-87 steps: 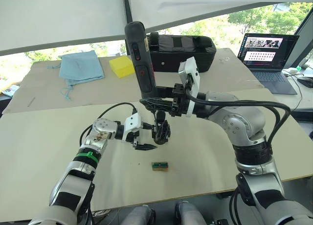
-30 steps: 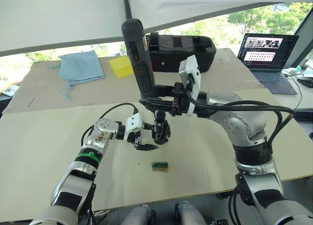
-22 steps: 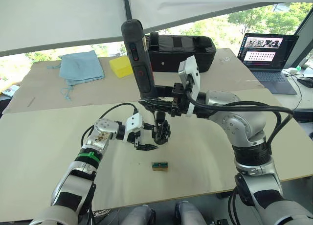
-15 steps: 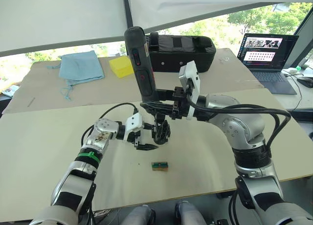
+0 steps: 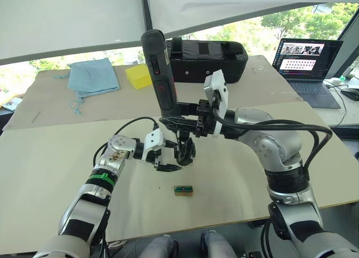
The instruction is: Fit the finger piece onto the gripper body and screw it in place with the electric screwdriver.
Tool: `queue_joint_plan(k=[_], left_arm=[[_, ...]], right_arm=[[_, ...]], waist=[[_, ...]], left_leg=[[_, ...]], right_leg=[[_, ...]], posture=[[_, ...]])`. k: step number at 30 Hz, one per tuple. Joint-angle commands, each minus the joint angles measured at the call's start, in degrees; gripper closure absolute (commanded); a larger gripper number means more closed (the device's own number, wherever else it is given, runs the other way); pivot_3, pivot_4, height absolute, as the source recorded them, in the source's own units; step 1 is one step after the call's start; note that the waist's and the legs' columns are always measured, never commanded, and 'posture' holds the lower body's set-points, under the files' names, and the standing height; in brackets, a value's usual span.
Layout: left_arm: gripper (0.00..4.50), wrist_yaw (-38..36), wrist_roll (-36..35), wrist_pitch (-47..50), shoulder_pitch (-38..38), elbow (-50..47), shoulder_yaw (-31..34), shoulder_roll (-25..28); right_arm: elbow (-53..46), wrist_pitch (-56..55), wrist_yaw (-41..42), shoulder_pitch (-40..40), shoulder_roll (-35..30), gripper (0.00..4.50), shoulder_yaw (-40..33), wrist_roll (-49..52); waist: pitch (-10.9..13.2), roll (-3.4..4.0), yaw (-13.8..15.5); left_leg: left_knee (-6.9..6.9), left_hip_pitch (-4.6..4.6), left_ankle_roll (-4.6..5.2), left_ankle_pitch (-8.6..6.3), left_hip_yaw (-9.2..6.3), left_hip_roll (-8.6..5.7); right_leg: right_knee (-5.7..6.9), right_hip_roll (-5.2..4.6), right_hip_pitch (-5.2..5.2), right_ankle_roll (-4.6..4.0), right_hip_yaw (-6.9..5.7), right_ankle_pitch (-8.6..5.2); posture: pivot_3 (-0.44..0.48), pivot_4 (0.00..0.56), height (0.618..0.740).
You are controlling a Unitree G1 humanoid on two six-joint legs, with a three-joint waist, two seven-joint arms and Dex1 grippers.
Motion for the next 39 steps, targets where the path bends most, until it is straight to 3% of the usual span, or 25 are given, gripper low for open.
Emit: queue_joint_plan(k=[1, 39], left_arm=[[0.00, -0.1, -0.3, -0.6, -0.7, -1.1, 0.9, 0.2], [0.00, 0.0, -0.2, -0.5, -0.3, -1.4, 0.9, 0.3]], right_arm=[[-2.3, -3.1, 0.7, -2.0, 0.1, 2.58, -1.1, 0.0], [-3.3, -1.6, 0.0, -2.1, 0.5, 2.58, -2.2, 1.3]], waist=[[0.0, 0.00, 0.0], [0.0, 0.00, 0.0]], left_leg=[[0.00, 0.00, 0.00, 0.00, 0.00, 0.00], [0.01, 0.00, 0.00, 0.00, 0.00, 0.00]], right_leg=[[0.00, 0.00, 0.00, 0.00, 0.00, 0.00], [0.01, 0.00, 0.00, 0.00, 0.00, 0.00]], posture=[[0.000, 0.150, 0.740], [0.000, 0.150, 0.740]])
